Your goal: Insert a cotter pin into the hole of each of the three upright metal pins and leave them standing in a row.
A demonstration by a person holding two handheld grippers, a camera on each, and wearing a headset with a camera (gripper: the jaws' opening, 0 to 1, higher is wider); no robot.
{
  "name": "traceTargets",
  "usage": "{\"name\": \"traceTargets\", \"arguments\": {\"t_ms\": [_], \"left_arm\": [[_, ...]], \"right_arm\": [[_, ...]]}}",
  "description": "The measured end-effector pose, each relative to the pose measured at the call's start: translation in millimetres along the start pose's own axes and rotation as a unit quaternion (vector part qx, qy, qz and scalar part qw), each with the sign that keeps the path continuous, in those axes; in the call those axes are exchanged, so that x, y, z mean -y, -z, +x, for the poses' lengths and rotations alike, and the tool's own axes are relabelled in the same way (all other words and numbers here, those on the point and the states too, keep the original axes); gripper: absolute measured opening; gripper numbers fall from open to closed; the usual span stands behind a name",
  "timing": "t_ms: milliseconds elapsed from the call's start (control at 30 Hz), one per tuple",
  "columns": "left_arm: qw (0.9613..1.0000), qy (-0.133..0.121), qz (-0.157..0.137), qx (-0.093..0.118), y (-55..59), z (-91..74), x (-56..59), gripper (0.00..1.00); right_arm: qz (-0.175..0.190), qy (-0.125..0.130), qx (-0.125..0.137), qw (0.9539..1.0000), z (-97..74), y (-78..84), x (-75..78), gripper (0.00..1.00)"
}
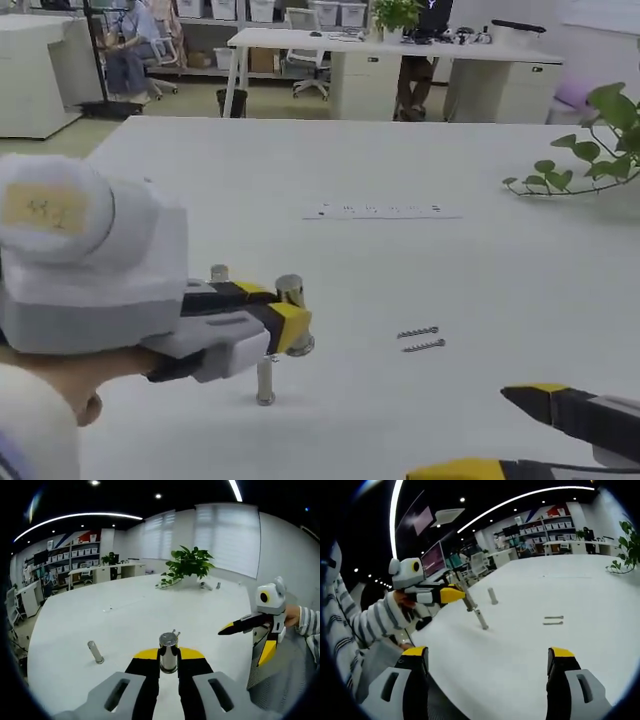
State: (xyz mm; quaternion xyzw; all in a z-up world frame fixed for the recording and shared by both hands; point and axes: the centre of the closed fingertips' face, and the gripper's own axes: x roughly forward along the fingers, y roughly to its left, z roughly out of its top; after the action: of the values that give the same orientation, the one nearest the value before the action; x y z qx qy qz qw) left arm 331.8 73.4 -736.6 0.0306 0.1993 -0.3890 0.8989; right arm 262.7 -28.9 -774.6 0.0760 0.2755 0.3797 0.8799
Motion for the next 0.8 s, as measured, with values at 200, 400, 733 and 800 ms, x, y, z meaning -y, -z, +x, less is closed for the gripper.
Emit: {"name": "traceTargets", "arguments": {"t_ms": [200, 400, 733, 800], "left_arm": [[0.9997, 0.017, 0.009, -0.016, 24.0, 19.4, 10.6, 0.1], [0.9989, 0.024, 0.014, -0.037, 43.0, 35.9, 18.4, 0.1], [0.9986, 0.028, 0.018, -0.042, 53.8, 47.8, 20.4, 0.1], [0.9984, 0.028, 0.018, -0.045, 56.2, 49.3, 20.6, 0.1]], "right_arm": [[0.008, 0.001, 0.001, 1.0, 1.9, 2.4, 0.0, 1.0], [0.007, -0.002, -0.006, 1.0, 2.7, 4.4, 0.7, 1.0], [0.008, 0.006, -0.005, 0.9999, -0.4, 3.1, 2.9, 1.0], [0.008, 0.008, -0.007, 0.9999, -0.8, 4.3, 4.2, 1.0]]}}
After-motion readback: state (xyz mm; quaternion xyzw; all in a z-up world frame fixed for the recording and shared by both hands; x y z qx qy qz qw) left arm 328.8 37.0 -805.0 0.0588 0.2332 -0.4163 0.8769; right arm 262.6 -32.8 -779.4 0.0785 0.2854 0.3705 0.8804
